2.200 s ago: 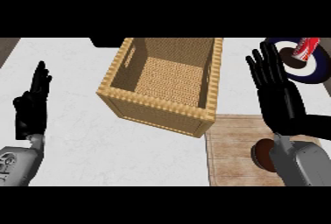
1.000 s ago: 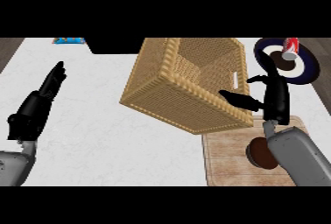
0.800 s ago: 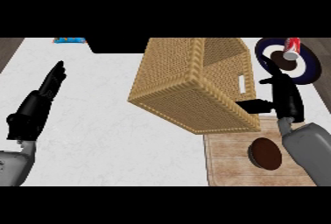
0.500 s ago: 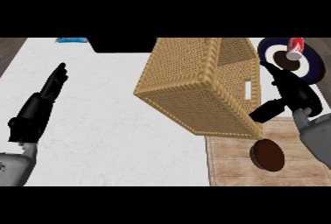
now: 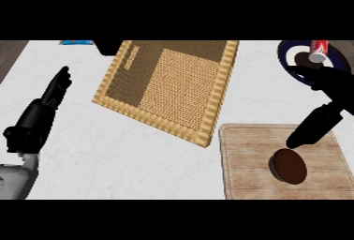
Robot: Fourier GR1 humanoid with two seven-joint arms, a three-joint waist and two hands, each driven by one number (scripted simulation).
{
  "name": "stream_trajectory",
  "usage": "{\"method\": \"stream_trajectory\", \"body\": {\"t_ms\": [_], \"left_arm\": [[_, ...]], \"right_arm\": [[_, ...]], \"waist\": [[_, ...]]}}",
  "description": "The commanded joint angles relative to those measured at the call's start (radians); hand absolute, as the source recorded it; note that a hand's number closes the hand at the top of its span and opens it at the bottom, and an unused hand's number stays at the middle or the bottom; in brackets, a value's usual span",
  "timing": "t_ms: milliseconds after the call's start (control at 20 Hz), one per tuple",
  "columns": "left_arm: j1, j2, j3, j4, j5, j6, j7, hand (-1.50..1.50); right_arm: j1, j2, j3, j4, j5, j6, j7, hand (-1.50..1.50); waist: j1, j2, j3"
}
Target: Pick the cupcake from the cutting board and place it in the basket
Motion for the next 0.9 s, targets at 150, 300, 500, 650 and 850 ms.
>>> {"method": "stream_trajectory", "body": {"t_ms": [150,300,500,650,850], "left_arm": [[-0.015,-0.018,0.009,-0.012,-0.012,-0.013,0.021,0.0],[-0.036,-0.029,0.015,0.028,-0.03,-0.015,-0.002,0.0],[-0.04,-0.022,0.033,-0.004,-0.015,-0.034,0.033,0.0],[-0.007,-0.001,0.067,0.01,0.007,-0.072,-0.021,0.0],[-0.067,-0.027,0.062,0.047,-0.019,-0.074,0.002,0.0]], "right_arm": [[0.024,-0.042,0.006,-0.027,-0.08,0.093,0.159,-1.5],[0.0,-0.045,0.011,-0.029,-0.112,0.109,0.184,-1.5],[0.109,-0.053,0.061,-0.034,-0.076,0.069,0.132,-1.5],[0.126,-0.03,0.11,0.024,-0.038,0.067,0.1,-1.5],[0.225,-0.055,0.114,-0.028,-0.004,0.06,0.058,-1.5]], "waist": [[0.014,0.01,0.003],[0.018,0.013,0.003],[0.014,0.012,0.003],[0.025,0.013,0.003],[0.007,0.011,0.004]]}}
